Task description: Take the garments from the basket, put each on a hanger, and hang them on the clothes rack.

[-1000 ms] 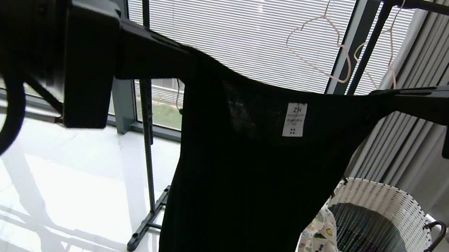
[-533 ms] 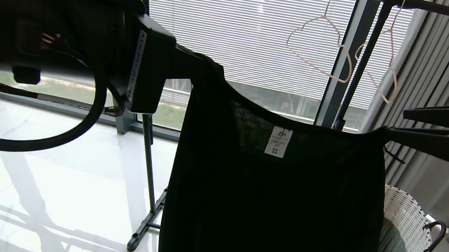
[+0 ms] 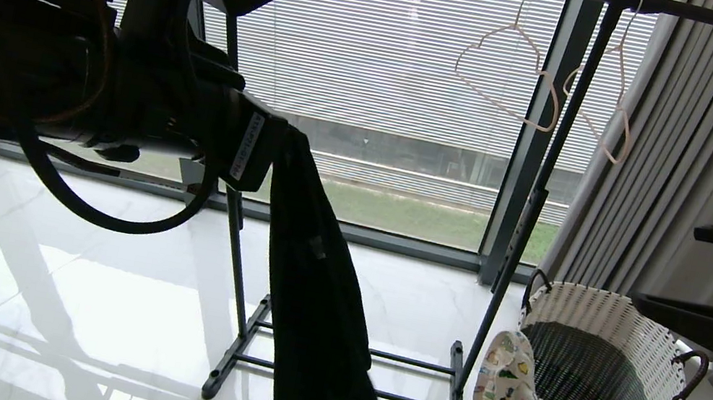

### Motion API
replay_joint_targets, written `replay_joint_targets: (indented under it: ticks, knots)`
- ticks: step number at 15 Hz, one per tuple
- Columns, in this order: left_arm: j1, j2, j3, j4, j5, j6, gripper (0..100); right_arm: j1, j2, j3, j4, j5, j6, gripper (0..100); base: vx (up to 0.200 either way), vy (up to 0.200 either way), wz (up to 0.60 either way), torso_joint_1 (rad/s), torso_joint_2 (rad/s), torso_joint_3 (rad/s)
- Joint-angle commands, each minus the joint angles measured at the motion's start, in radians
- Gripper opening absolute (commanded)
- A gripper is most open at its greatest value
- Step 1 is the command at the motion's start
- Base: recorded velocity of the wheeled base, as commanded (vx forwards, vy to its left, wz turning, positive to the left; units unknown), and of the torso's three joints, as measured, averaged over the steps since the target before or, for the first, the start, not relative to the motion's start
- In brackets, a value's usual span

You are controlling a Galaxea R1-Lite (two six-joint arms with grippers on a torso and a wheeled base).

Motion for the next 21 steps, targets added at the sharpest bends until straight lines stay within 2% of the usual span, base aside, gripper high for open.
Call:
replay_joint_targets:
  ticks: [1,4,6,9,11,13,15,18,21]
  knots:
    - [0.107,-0.003,0.041,0.0,0.001,0.001,0,-0.05,-0.049,0.039,0.0,-0.003,0.016,100,0.0,0.0,0.0,0.0,0.0,0.0]
    - [0.38,-0.06,0.122,0.0,-0.006,0.041,0,-0.258,-0.106,0.16,0.001,-0.08,0.019,100,0.0,0.0,0.0,0.0,0.0,0.0]
    - [0.452,-0.08,0.172,-0.001,-0.003,0.047,0,-0.33,-0.121,0.212,-0.002,-0.115,0.019,100,0.0,0.0,0.0,0.0,0.0,0.0]
    - [0.46,-0.134,0.29,-0.001,0.008,0.045,0,-0.354,-0.138,0.281,-0.005,-0.241,0.016,100,0.0,0.0,0.0,0.0,0.0,0.0]
    - [0.46,-0.149,0.339,-0.001,0.07,0.045,0,-0.354,-0.146,0.318,-0.005,-0.312,0.016,100,0.0,0.0,0.0,0.0,0.0,0.0]
    - [0.458,-0.149,0.359,-0.001,0.123,0.044,0,-0.354,-0.161,0.353,-0.005,-0.339,0.016,100,0.0,0.0,0.0,0.0,0.0,0.0]
    - [0.458,-0.155,0.366,-0.001,0.124,0.044,0,-0.354,-0.167,0.362,-0.005,-0.353,0.019,100,0.0,0.0,0.0,0.0,0.0,0.0]
    - [0.457,-0.161,0.373,-0.001,0.124,0.045,0,-0.356,-0.167,0.358,-0.019,-0.351,0.07,100,0.0,0.0,0.0,0.0,0.0,0.0]
    - [0.457,-0.164,0.373,-0.001,0.124,0.045,0,-0.356,-0.167,0.358,-0.019,-0.35,0.086,100,0.0,0.0,0.0,0.089,-0.27,-0.185]
